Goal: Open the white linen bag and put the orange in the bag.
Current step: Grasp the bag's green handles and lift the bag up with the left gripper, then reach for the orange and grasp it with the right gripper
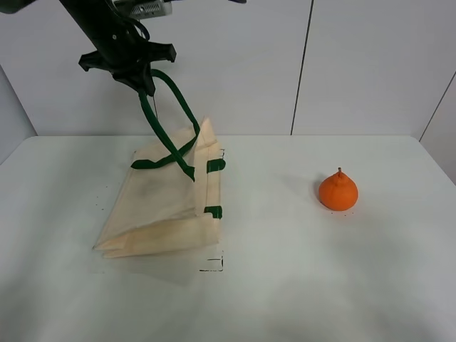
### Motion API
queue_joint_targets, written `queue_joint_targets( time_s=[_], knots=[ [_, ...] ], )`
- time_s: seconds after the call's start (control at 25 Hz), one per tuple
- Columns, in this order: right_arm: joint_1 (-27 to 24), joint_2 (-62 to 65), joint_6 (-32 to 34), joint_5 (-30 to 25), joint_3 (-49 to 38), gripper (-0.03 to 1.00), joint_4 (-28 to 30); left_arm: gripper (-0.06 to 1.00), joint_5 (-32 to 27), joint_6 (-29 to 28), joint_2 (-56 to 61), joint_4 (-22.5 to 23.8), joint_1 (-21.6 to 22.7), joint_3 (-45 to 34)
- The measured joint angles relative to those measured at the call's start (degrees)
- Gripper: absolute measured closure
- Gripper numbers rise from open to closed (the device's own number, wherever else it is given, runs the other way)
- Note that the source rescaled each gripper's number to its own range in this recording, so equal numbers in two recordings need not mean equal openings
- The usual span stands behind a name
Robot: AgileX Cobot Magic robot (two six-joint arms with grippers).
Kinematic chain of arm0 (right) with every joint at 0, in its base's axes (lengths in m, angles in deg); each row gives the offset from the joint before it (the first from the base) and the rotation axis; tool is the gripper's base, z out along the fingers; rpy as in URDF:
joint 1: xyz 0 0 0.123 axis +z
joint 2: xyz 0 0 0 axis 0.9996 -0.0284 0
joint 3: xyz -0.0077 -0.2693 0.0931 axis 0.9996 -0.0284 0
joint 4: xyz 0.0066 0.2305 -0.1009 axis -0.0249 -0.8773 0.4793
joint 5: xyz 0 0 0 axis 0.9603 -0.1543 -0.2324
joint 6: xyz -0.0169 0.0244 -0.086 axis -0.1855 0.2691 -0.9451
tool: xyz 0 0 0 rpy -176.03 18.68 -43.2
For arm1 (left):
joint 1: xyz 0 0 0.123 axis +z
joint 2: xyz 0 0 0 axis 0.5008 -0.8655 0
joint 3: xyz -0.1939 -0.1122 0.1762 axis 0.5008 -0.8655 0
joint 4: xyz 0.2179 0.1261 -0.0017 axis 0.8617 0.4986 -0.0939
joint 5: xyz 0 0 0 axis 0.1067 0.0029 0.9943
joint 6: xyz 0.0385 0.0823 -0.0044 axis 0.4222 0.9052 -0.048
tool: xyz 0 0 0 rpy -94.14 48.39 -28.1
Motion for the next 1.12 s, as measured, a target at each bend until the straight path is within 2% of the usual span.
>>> queue_joint_targets(
  time_s=[0.2,0.48,0.6,0.76,0.88,1.12],
  knots=[
    [0.0,-7.7,0.0,0.0,0.9,-0.03,-0.1,0.94,-0.1,0.3,3.1,0.0,0.0,0.1],
    [0.0,-37.4,0.0,3.3,8.7,-0.03,-1.7,0.94,-0.1,0.4,5.3,0.0,0.0,0.1],
    [0.0,-52.2,0.0,6.3,15.3,-0.03,-2.6,0.94,-0.1,0.4,5.3,0.0,0.0,0.1],
    [0.0,-72.5,-0.4,6.9,27.6,-0.03,-2.8,0.94,-0.1,0.4,5.3,0.0,0.0,0.1],
    [0.0,-85.1,-1.3,5.6,37.8,-0.03,-2.8,0.94,-0.1,0.5,5.3,0.0,0.0,0.1],
    [0.6,-104.1,-2.6,-0.9,55.9,-0.03,-2.6,0.94,-0.1,0.5,5.3,0.0,0.0,0.1]
  ],
)
